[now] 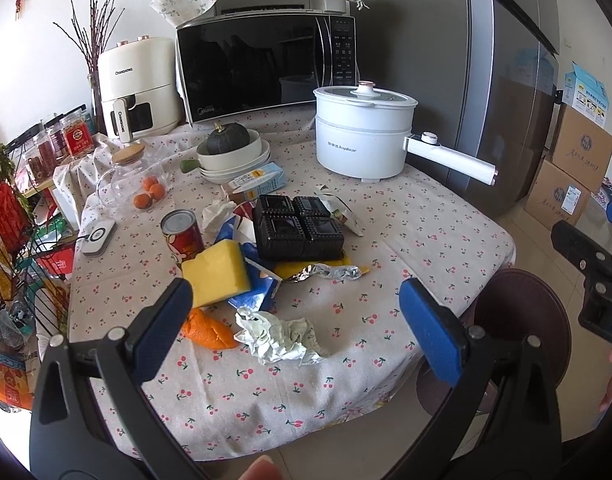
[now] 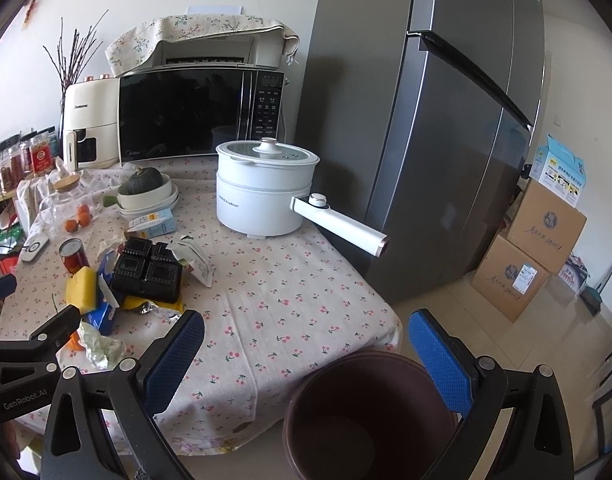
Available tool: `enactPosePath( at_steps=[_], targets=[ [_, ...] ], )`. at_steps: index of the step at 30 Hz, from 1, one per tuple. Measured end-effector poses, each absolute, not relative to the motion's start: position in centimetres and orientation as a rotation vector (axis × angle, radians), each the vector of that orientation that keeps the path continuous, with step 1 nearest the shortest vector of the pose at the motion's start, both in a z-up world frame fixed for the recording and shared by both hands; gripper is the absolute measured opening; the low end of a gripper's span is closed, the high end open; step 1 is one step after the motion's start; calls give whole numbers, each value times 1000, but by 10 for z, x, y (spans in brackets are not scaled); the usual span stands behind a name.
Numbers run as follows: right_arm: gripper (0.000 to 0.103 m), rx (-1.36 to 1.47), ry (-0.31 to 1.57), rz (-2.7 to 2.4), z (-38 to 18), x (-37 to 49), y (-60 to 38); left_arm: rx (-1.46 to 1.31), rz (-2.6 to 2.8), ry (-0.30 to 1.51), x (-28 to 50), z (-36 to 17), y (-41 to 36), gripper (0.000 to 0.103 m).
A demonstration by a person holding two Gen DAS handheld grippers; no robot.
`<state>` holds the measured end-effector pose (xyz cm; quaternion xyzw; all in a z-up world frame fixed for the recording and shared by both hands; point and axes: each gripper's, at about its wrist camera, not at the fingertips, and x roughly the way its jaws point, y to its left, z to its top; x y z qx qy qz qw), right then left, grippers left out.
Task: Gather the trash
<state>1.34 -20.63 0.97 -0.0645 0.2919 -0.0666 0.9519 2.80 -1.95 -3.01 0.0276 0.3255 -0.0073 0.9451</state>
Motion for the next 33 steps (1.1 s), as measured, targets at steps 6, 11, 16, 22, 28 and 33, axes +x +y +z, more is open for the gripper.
enactPosePath(
  at_steps=[6, 11, 16, 22, 28, 33],
  targets=[
    [103, -135, 598, -140, 9, 16, -206, 62, -12, 667, 29, -31, -20, 102],
    [103, -140, 599, -140, 8, 16, -205, 62, -14, 669, 29, -32, -19, 102],
    [103, -140, 603, -141, 7, 17, -205, 52, -32, 693, 30, -35, -18, 103],
    [103, -196, 616, -136, 5, 25, -200, 37, -65, 766, 40, -32, -6, 102],
    [103, -193, 722, -43, 1, 49, -191, 72, -28, 904, 66, -40, 23, 102],
    [103, -160, 841, 55, -24, 71, -178, -18, -29, 1038, 83, -79, 59, 102]
  ],
)
